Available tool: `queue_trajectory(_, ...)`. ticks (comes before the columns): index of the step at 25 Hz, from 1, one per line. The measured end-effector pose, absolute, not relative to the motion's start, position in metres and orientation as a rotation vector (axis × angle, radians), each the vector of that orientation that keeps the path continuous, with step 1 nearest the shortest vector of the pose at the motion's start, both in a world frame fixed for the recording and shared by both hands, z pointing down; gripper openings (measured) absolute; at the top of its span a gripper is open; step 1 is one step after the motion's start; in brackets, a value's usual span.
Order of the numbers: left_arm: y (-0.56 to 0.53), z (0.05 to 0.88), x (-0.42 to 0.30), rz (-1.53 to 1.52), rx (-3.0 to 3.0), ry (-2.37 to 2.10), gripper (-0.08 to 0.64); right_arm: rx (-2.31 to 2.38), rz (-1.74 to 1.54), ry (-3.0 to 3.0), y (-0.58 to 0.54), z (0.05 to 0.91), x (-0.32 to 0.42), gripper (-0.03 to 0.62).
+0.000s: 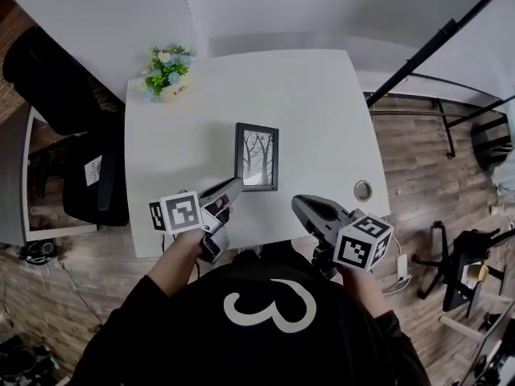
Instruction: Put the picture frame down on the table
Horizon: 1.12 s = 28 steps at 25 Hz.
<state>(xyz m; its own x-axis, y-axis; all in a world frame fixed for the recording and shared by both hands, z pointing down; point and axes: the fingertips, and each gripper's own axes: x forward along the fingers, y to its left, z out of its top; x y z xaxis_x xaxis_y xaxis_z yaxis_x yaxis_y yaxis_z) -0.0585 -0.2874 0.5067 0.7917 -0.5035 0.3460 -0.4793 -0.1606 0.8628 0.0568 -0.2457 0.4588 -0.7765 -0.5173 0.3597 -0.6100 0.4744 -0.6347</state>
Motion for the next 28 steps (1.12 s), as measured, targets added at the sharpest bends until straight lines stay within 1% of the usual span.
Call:
queue_trajectory(10,-0.314,0.535,-0.048,0.017,1.749,-0.806,0.079,0.949,1.237,-2.569,-0.278,0.477,0.072,0.023)
queue_trajectory(28,-0.318,0.573,-0.062,0.013,1.647,-0.83,0.08,0.924,1.287,-2.53,-0.302,0.495,0.078,0.023)
